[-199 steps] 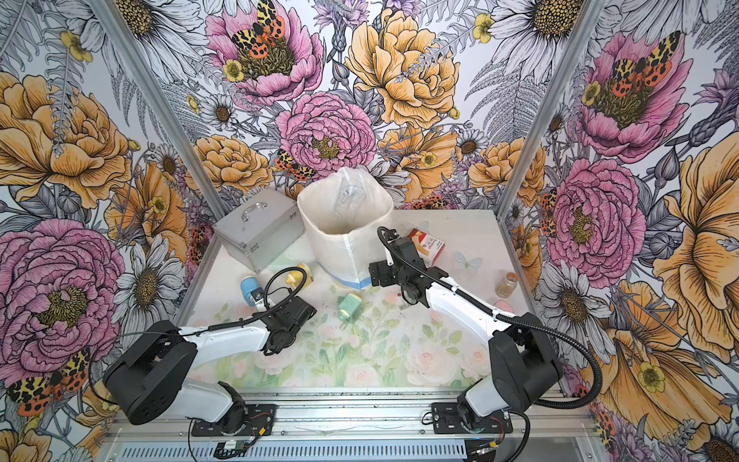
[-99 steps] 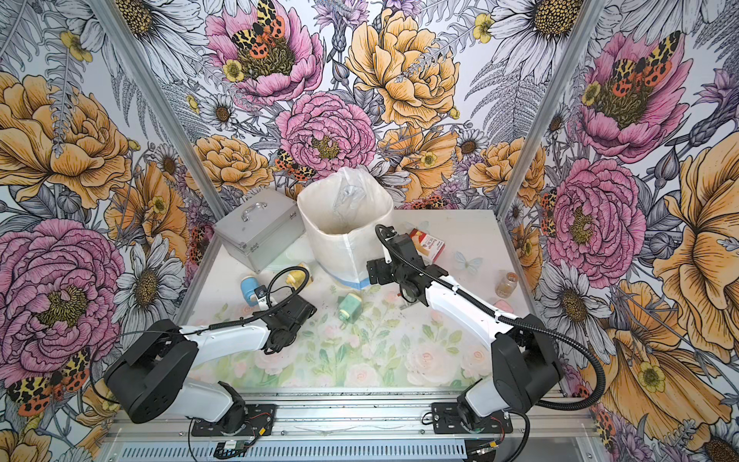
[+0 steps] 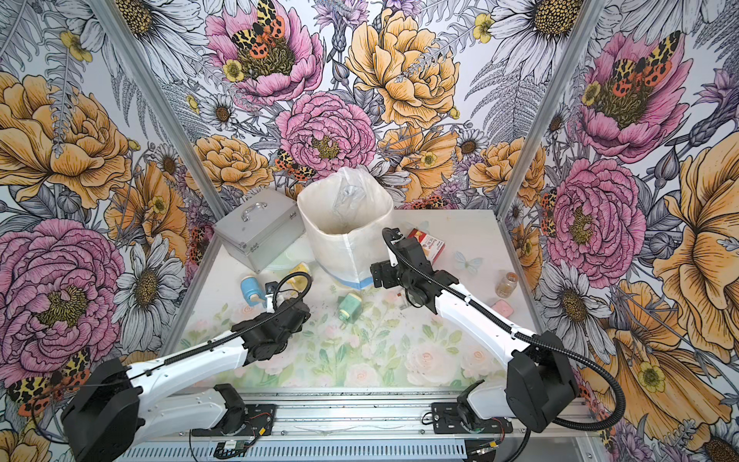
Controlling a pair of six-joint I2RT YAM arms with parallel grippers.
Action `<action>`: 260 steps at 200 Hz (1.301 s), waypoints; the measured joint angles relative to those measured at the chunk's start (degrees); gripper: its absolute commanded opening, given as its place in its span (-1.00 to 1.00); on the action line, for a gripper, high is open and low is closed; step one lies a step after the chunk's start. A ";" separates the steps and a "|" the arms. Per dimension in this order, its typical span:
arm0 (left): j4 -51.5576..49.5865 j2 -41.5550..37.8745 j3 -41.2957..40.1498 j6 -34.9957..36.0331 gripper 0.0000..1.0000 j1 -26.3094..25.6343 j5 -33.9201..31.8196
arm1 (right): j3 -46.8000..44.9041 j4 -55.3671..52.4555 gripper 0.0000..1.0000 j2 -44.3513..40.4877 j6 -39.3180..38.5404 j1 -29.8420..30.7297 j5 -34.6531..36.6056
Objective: Take out the pencil sharpener tray and clean the shavings
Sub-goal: Pick up the pencil sharpener from the center of the board.
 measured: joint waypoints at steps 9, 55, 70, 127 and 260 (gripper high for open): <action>-0.35 -2.58 0.00 1.42 -0.83 0.00 0.81 | -0.52 -0.17 0.90 -0.46 -0.11 0.00 -0.22; -1.79 -13.31 0.15 8.22 -0.92 0.28 6.05 | -1.49 -0.92 0.90 -1.79 -1.11 0.00 -3.72; -2.78 -14.01 1.31 9.66 -0.95 0.35 9.03 | -1.49 -0.94 0.91 -1.99 -1.49 0.00 -5.88; -4.35 -8.92 13.20 19.67 -1.00 0.87 24.30 | -1.88 -0.90 0.91 -5.16 -2.01 0.00 -17.11; -6.47 -4.83 24.72 44.61 -1.00 14.97 68.32 | -13.38 4.33 0.99 -20.72 -1.46 0.00 -27.04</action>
